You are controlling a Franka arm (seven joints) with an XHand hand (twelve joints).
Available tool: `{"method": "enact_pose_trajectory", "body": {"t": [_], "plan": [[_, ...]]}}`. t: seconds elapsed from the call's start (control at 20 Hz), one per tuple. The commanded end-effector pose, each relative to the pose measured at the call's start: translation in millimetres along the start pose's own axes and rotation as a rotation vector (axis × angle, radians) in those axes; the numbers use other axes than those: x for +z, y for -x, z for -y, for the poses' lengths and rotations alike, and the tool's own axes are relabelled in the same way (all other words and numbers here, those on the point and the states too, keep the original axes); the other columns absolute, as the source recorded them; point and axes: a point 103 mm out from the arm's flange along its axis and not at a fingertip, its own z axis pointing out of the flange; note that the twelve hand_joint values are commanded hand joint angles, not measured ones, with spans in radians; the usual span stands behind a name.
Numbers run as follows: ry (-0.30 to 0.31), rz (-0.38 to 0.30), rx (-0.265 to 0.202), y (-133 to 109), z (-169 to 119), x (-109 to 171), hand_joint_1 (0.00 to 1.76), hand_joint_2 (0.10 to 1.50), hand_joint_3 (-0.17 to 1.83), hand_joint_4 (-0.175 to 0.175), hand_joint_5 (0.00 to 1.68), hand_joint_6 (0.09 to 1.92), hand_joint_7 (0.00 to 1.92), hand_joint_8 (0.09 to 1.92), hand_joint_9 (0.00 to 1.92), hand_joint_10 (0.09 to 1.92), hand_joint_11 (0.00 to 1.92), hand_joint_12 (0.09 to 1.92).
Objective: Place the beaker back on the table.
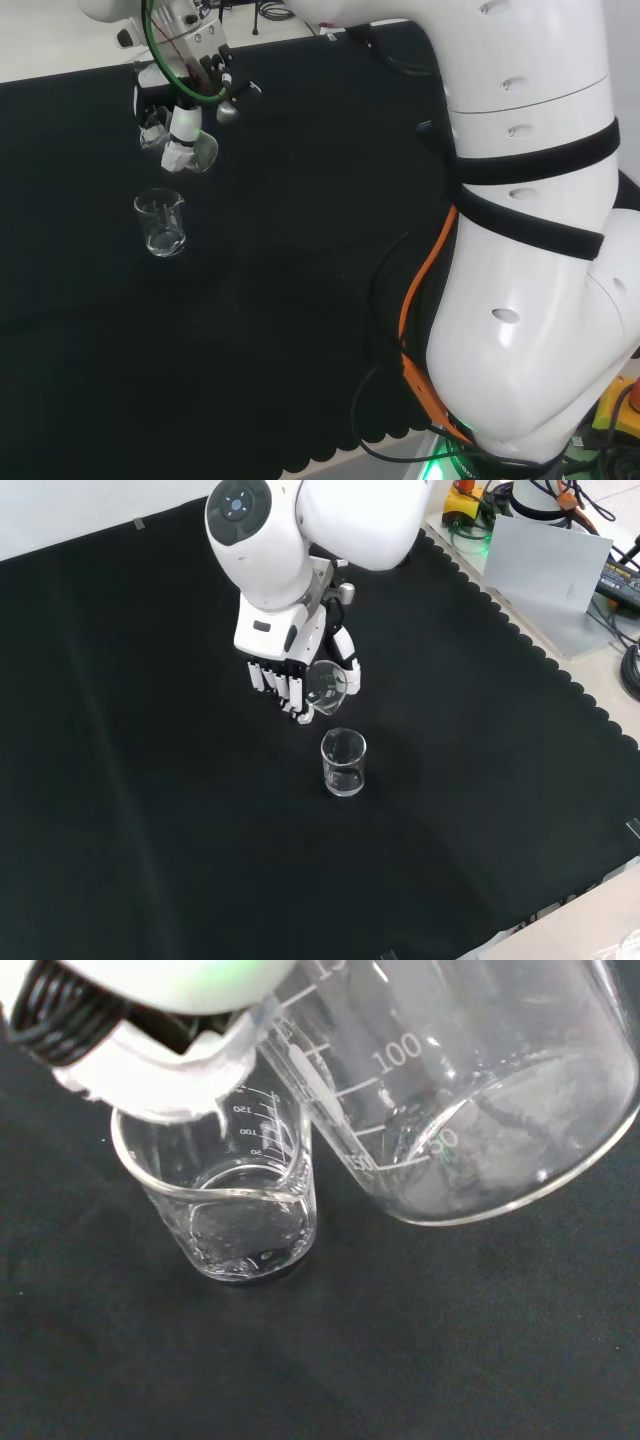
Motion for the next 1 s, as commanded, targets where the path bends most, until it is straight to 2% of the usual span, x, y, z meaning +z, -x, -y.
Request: {"method": "enact_pose_trajectory", "body": {"t": [0.05,0.5,0.75,1.0], "plan": [[0.033,-0.043,-0.005,22,-7,13,1.12,0.64,0.72,0.175,1.25,0.76,1.66,0.09,1.57,0.09,1.1,0.9],[0.11,-0.097,-0.018,44,-14,36,1.12,0.64,0.73,0.175,1.25,0.76,1.66,0.09,1.57,0.09,1.1,0.91],[0.149,-0.118,-0.047,50,-16,46,1.12,0.64,0.73,0.175,1.25,0.76,1.66,0.09,1.57,0.09,1.11,0.91],[0.197,-0.172,-0.08,51,-24,60,1.12,0.64,0.73,0.175,1.24,0.76,1.65,0.09,1.57,0.09,1.12,0.91]]}}
